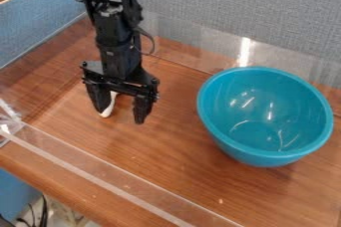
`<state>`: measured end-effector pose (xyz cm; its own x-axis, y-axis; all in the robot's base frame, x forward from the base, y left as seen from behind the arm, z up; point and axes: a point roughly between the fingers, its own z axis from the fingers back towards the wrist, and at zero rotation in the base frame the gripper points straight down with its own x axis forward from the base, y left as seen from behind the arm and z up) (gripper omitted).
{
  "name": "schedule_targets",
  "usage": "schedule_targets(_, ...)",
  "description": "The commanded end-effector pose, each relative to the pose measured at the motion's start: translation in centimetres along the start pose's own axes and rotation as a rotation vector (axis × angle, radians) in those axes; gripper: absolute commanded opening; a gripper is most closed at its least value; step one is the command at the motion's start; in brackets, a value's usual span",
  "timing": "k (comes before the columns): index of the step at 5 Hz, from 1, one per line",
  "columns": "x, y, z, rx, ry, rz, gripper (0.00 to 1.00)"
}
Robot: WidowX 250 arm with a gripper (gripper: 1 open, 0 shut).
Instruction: Put the mushroom in the blue bowl
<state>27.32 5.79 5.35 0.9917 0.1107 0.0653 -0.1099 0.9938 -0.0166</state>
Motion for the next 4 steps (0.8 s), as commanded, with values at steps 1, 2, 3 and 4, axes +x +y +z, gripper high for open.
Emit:
schedule_targets(1, 1.5, 0.9, 0.7, 0.012, -0.055, -0.007, 1.0)
schedule_targets(2, 1.1, 1.1, 0.2, 0.018, -0.057, 0.031, 1.0)
schedule_targets(3, 0.7, 1.3, -0.3, 0.024, -0.058, 0.068, 1.0)
schedule_targets(4, 0.2, 1.8, 0.1, 0.024, -0.058, 0.047, 1.0)
